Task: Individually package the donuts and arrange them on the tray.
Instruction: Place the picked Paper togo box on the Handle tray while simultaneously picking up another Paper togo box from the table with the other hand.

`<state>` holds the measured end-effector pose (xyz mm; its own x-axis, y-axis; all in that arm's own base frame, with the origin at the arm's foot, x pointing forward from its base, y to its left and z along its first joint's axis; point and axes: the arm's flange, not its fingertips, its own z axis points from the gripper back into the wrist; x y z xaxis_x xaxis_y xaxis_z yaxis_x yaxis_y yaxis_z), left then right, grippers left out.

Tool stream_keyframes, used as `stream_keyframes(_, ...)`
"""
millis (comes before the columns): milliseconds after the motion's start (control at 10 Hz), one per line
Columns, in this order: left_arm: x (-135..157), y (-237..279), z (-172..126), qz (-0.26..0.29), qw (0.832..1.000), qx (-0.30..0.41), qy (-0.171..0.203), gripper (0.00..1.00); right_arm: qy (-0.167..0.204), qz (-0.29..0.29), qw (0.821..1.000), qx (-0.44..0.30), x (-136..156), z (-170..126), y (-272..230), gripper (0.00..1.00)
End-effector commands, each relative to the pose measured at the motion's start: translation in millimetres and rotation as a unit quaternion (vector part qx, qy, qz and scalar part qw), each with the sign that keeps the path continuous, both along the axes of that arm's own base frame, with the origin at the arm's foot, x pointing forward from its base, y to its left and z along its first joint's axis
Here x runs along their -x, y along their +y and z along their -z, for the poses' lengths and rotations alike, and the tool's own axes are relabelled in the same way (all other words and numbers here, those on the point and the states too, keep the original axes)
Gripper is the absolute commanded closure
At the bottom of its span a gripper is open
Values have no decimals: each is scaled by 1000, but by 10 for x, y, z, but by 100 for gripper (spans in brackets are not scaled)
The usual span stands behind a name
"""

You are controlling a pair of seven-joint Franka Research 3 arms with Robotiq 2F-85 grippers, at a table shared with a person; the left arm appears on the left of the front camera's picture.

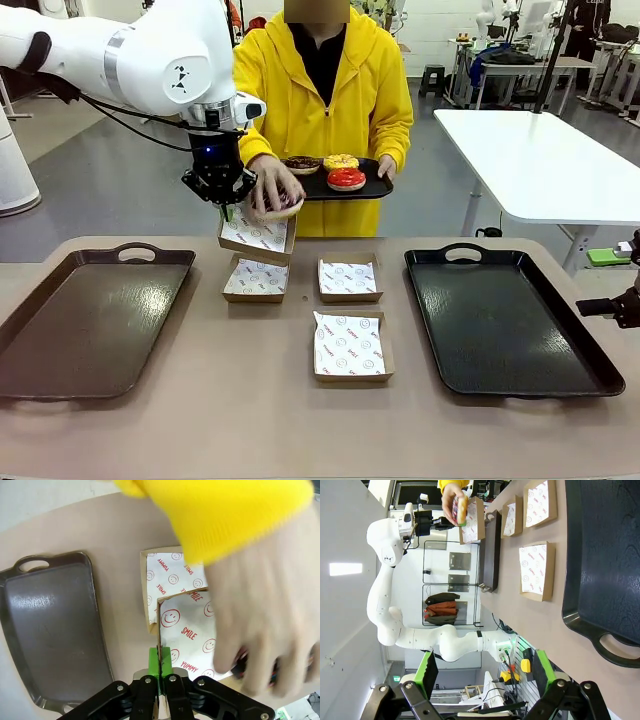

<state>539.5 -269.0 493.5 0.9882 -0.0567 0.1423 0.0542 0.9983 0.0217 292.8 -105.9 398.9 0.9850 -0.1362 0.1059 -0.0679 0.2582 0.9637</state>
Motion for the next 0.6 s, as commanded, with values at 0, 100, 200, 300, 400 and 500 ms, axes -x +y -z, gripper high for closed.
stream_keyframes(0,-11,6,-18,0,1000,0,-2,100,0,0,1000,-2,5,-8,2,0)
stream_keyframes(100,-11,6,-18,0,1000,0,-2,100,0,0,1000,-2,5,-8,2,0)
stream_keyframes(200,-11,6,-18,0,1000,0,-2,100,0,0,1000,-2,5,-8,2,0)
stream_keyframes(300,-11,6,-18,0,1000,0,-2,100,0,0,1000,-2,5,-8,2,0)
stream_keyframes(400,-11,6,-18,0,1000,0,-2,100,0,0,1000,-2,5,-8,2,0)
stream_keyframes(500,-11,6,-18,0,1000,0,-2,100,0,0,1000,-2,5,-8,2,0)
